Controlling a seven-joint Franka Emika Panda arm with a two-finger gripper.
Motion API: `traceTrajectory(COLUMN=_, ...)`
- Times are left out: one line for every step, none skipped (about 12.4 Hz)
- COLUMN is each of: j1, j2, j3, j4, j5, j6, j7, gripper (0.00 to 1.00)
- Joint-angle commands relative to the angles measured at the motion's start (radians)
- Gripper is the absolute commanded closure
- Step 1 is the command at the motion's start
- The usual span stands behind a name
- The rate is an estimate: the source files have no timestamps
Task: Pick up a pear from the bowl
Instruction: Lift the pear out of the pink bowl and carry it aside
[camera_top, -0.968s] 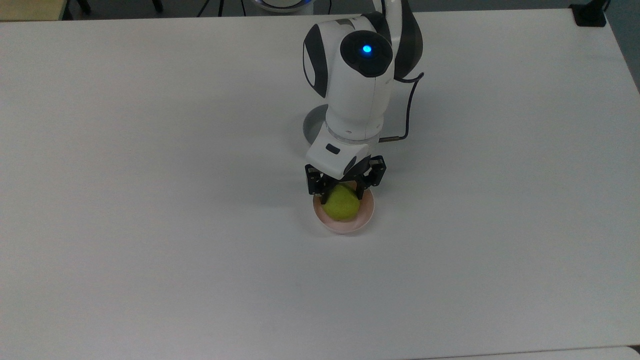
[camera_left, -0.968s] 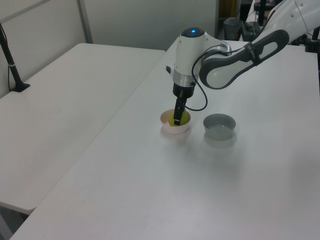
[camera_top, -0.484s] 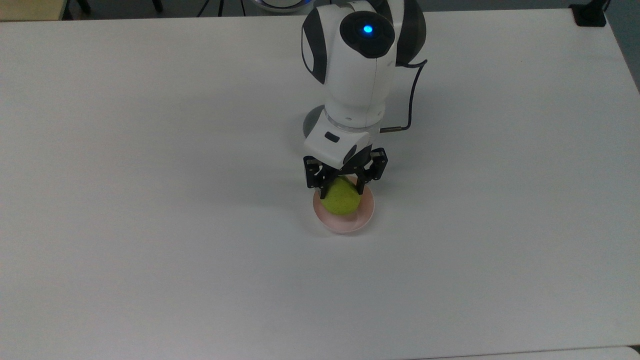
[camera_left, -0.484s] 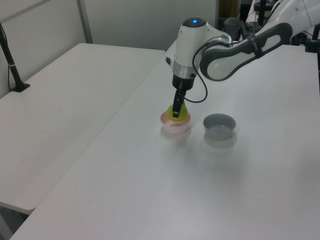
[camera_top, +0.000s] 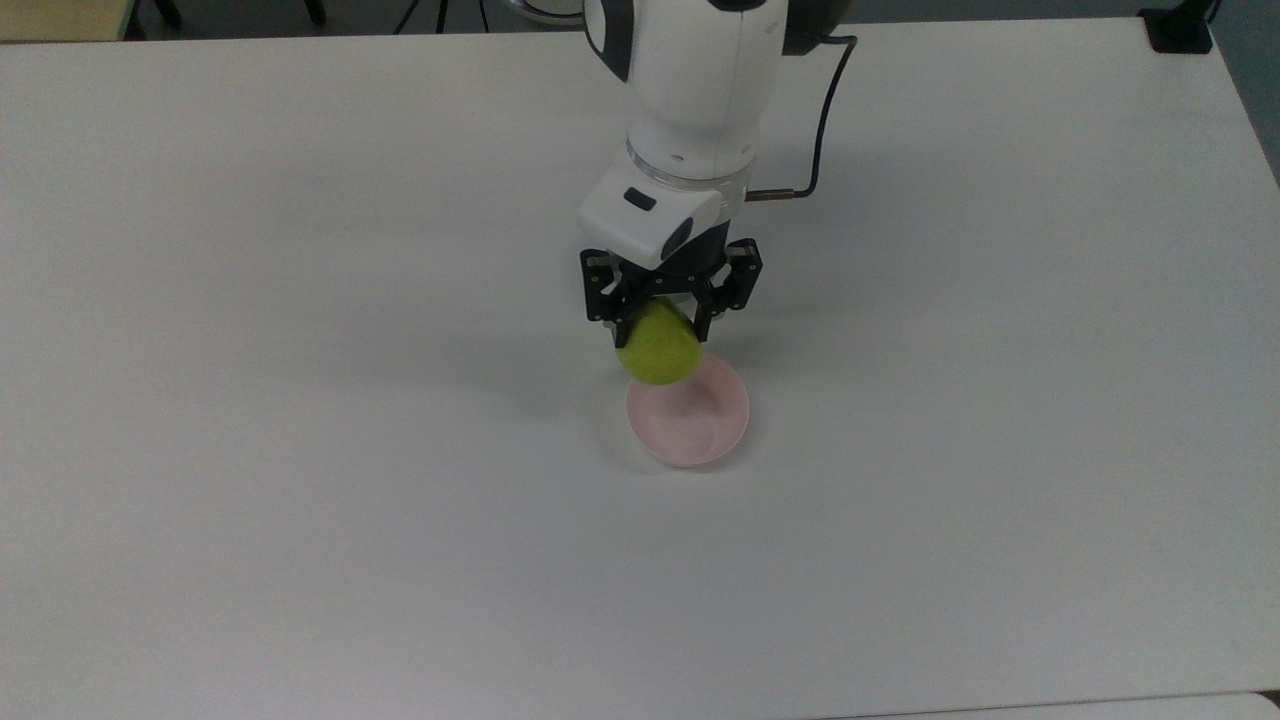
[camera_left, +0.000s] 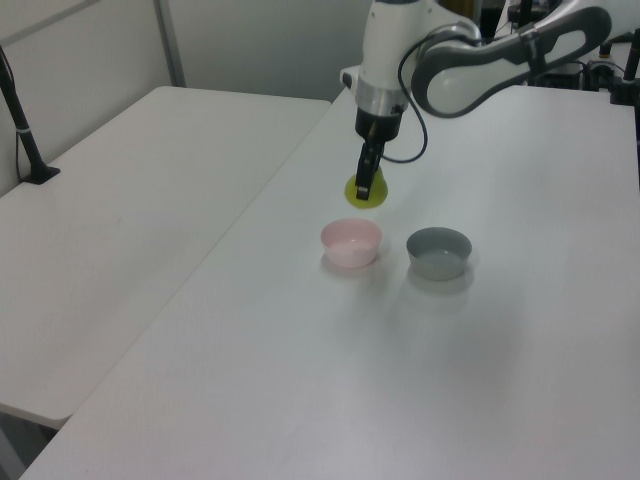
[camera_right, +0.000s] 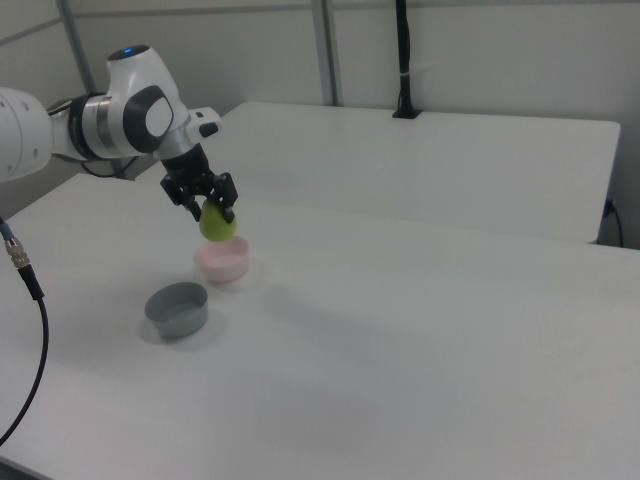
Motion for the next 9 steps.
traceTrajectory(j1=-0.061, j2=-0.037, j3=-0.012, j4=0.014, j5=-0.003, j6=-0.072, j7=-0.096, gripper=0.69)
traceTrajectory(j1=-0.084, j2=-0.034, j3=-0.013, j4=0.025, j5=-0.003, j6=-0.086, j7=-0.122, gripper=0.69)
traceTrajectory(j1=-0.112, j2=-0.034, j3=-0.013, j4=0.025, j5=-0.004, j6=-0.086, j7=-0.145, gripper=0.69)
traceTrajectory(j1=-0.137, j2=-0.034, j3=-0.013, j4=0.027, j5=-0.007, j6=-0.086, j7=-0.167, gripper=0.69)
traceTrajectory(j1=-0.173, j2=-0.031, j3=-0.013, j4=0.034, j5=-0.01, j6=-0.083, j7=-0.205, gripper=0.69)
traceTrajectory(j1=-0.218, j2=-0.025, j3=-0.013, j4=0.034, j5=-0.011, j6=-0.075, j7=-0.251, gripper=0.69)
traceTrajectory(j1=-0.25, j2=-0.008, j3=-0.013, j4=0.039, j5=-0.011, j6=-0.045, j7=-0.292, gripper=0.69)
traceTrajectory(j1=-0.272, j2=0.015, j3=-0.013, j4=0.039, j5=-0.014, j6=0.007, j7=-0.302, gripper=0.69)
traceTrajectory(j1=-0.285, j2=0.045, j3=-0.015, j4=0.039, j5=-0.015, j6=0.055, j7=-0.302, gripper=0.68)
